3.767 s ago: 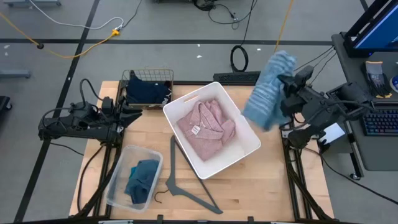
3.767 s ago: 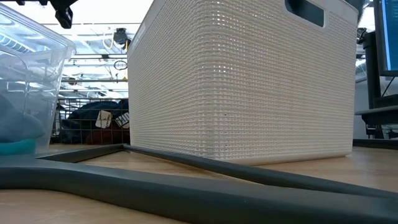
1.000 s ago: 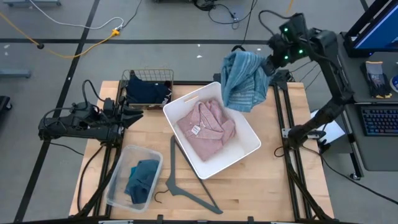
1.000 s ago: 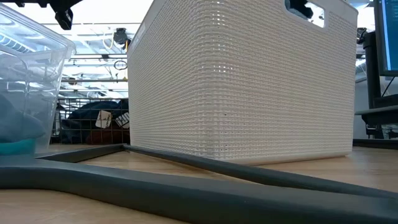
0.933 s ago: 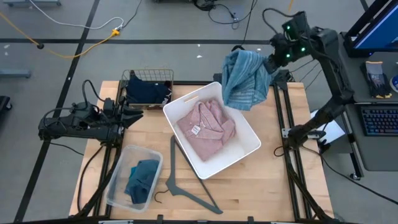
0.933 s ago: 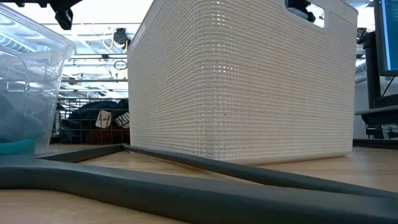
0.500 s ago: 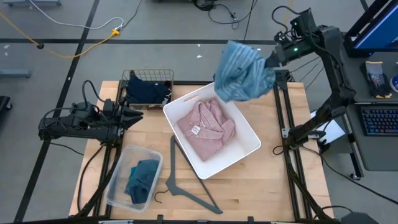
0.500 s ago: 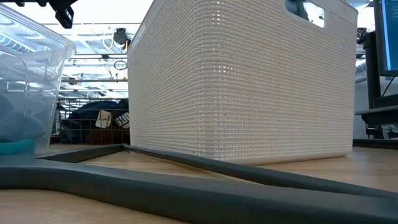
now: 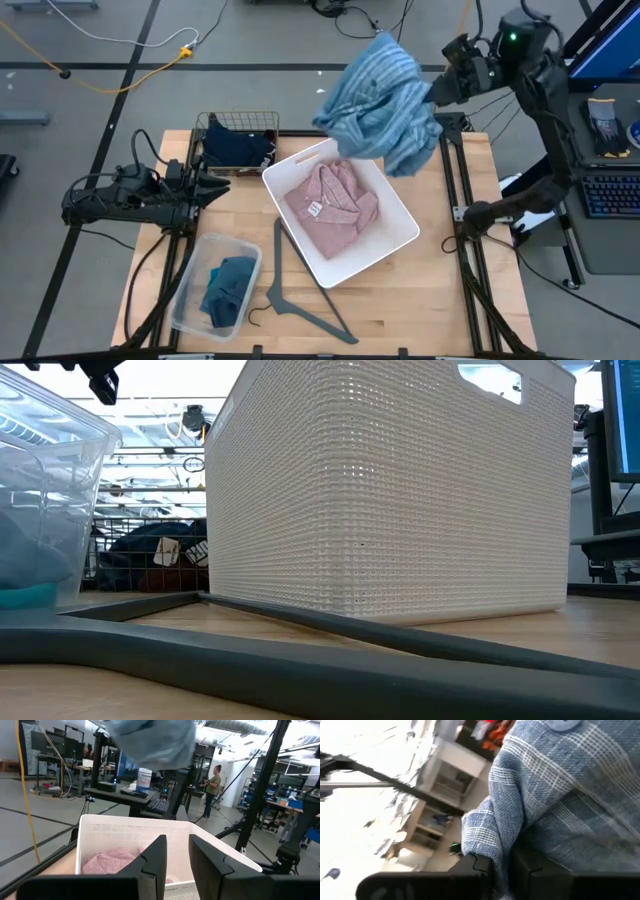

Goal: Pick & Place Cloths
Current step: Put the blue polo into the white bin

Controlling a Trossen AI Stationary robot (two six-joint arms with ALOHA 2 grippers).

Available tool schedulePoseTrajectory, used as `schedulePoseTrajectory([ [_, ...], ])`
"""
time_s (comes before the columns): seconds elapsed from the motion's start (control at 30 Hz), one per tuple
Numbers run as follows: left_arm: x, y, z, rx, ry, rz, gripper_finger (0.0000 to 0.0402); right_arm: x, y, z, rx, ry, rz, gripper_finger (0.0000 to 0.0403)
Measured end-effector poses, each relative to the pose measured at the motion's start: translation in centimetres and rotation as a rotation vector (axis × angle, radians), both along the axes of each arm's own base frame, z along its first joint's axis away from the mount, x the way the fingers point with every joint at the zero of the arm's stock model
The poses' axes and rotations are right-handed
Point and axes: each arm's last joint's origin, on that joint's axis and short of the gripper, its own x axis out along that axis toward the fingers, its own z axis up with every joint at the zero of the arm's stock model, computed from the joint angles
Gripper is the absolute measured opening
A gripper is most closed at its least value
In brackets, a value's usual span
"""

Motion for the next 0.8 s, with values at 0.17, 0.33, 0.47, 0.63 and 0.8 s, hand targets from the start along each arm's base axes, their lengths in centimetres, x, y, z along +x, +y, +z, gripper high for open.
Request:
schedulePoseTrajectory([
  [0.17,0.0,0.0,0.0,0.0,0.0,0.0,0.0081,1.5,2.9,0.5,0.034,-0.006,0.047,0.0019],
  [0.33,0.0,0.0,0.0,0.001,0.0,0.0,0.0081,3.7,4.9,-0.8,0.069,0.095,0.068,0.0019],
  [0.47,0.0,0.0,0.0,0.001,0.0,0.0,0.0081,6.1,5.8,-2.1,0.08,0.189,0.079,0.0019],
  [0.63,0.0,0.0,0.0,0.001,0.0,0.0,0.0081,9.4,6.0,-4.1,0.093,0.293,0.102,0.0019],
  [0.8,0.0,0.0,0.0,0.001,0.0,-0.01,0.0081,12.0,5.4,-7.7,0.175,0.435,0.108,0.0019],
])
